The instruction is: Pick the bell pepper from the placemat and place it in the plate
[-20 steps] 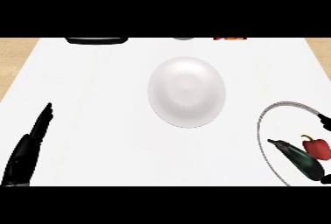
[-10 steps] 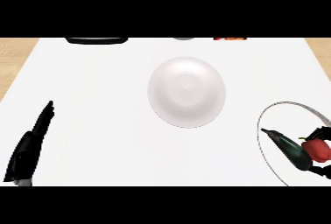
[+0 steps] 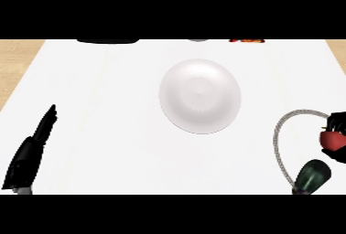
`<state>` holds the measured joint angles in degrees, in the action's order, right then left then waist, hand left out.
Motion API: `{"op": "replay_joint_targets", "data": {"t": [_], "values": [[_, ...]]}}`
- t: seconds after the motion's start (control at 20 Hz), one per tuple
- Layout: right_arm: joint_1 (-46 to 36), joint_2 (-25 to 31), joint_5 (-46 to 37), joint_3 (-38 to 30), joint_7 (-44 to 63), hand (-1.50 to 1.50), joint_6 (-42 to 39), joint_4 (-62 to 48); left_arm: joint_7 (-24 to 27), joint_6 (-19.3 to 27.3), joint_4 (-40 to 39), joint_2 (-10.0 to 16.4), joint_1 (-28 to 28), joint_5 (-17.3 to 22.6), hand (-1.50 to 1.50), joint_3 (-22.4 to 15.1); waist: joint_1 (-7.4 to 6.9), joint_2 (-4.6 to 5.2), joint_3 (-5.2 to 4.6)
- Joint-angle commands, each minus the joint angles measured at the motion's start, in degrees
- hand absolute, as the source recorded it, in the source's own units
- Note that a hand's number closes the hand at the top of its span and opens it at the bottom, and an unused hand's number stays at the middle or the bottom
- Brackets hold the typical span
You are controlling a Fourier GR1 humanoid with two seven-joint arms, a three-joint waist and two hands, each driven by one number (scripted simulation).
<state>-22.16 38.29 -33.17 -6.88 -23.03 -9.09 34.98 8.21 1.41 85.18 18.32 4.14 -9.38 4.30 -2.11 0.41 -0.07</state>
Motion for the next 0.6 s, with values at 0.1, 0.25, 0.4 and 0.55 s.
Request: {"op": "replay_joint_targets", "data": {"t": [0.1,0.25,0.4,0.55], "values": [[-8.7,-1.2,-9.4,3.1,10.8,1.5,13.4,-3.6,-2.0,0.6,0.9,-0.9,-1.2,-1.2,0.0,-1.0,0.12,0.08,0.18],[-9.8,-2.3,-9.2,1.6,11.8,1.5,18.5,-2.3,-1.4,1.3,1.5,-1.7,1.0,-1.3,0.0,-0.4,1.03,-0.26,0.12],[-13.4,-1.2,-8.2,0.0,11.1,1.5,19.3,-0.9,-1.7,-1.3,0.4,0.9,-0.7,0.6,0.0,2.1,1.41,-0.33,0.08],[-11.3,-2.6,-7.2,-1.4,8.0,1.5,25.7,3.2,-4.3,-1.5,2.3,0.9,-0.5,0.3,0.0,1.8,2.04,-0.5,0.1]]}}
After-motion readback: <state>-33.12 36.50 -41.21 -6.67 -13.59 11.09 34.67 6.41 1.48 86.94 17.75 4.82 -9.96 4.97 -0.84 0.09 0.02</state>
